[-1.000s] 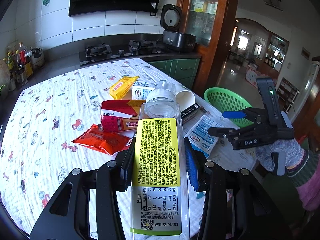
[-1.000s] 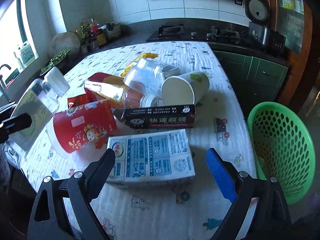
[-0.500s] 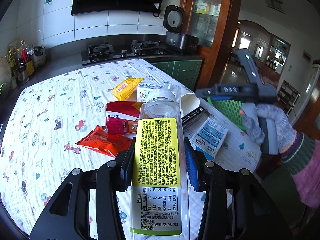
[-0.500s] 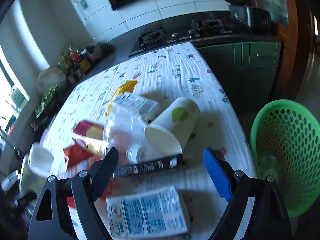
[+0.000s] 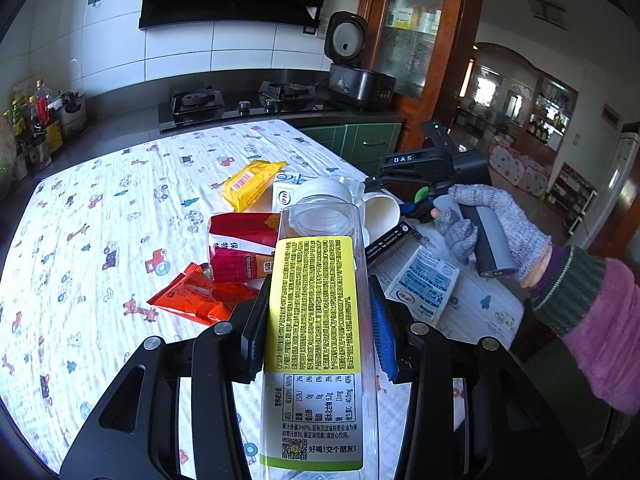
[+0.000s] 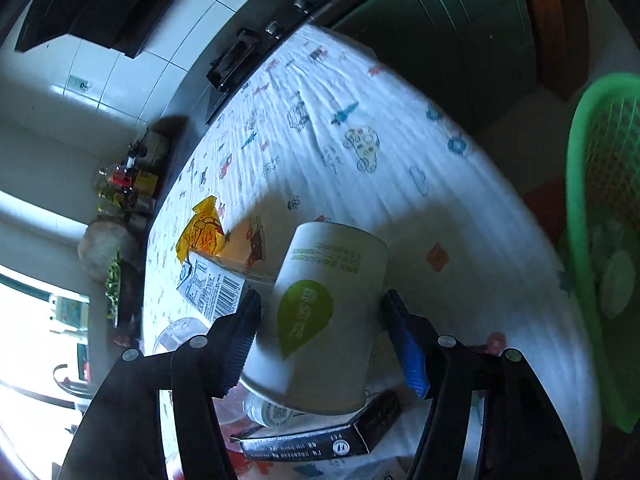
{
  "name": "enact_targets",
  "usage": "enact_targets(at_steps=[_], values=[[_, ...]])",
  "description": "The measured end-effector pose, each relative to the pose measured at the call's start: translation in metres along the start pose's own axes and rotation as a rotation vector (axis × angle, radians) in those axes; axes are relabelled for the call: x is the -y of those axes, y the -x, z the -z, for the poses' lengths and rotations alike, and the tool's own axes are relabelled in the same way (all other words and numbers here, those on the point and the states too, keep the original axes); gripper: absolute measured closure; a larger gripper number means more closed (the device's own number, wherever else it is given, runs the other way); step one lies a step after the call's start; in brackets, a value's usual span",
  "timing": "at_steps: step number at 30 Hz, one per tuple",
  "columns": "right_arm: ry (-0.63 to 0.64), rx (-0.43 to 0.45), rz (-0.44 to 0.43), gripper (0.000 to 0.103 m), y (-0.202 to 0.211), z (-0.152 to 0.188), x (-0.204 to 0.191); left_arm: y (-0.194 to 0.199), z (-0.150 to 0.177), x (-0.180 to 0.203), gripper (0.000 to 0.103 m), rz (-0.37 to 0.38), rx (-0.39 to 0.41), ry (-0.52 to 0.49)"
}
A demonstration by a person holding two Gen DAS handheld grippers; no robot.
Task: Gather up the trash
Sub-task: 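Drop the paper cup and the bottle into the green wastebasket with both grippers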
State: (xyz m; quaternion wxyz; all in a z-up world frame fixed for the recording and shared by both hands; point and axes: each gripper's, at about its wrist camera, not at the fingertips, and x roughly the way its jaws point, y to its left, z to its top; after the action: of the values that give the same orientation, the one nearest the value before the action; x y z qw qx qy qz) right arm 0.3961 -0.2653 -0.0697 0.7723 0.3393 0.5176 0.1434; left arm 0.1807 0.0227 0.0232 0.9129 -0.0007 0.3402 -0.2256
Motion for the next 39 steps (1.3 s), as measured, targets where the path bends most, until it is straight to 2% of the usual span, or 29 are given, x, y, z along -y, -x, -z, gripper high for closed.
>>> enact_targets(at_steps=[6, 13, 18, 23, 30, 33, 35, 39], values=[[-0.011, 0.034, -0.049, 0.044, 0.011, 0.004, 0.002, -0.007, -0.005, 0.006, 0.06, 0.017, -0.003, -0.005], [0.032, 0.14, -0.063, 0.044, 0.059, 0.007, 0.011, -0.017, -0.019, 0.034, 0.06, 0.079, 0.005, -0.023], [0.069, 0.224, 0.033, 0.044, 0.101, 0.012, 0.039, -0.035, -0.029, 0.07, 0.06, 0.139, -0.009, -0.06], [0.046, 0.28, 0.154, 0.043, 0.139, 0.016, 0.095, -0.058, -0.044, 0.108, 0.06, 0.212, -0.032, -0.079], [0.078, 0.326, 0.379, 0.042, 0.164, 0.024, 0.163, -0.094, -0.066, 0.157, 0.06, 0.281, -0.067, -0.11], [0.088, 0.331, 0.424, 0.04, 0.165, 0.026, 0.182, -0.111, -0.076, 0.177, 0.06, 0.305, -0.092, -0.123], [0.092, 0.346, 0.433, 0.036, 0.169, 0.027, 0.191, -0.124, -0.083, 0.191, 0.06, 0.318, -0.105, -0.134], [0.099, 0.383, 0.439, 0.034, 0.181, 0.032, 0.201, -0.152, -0.094, 0.212, 0.06, 0.341, -0.147, -0.141]])
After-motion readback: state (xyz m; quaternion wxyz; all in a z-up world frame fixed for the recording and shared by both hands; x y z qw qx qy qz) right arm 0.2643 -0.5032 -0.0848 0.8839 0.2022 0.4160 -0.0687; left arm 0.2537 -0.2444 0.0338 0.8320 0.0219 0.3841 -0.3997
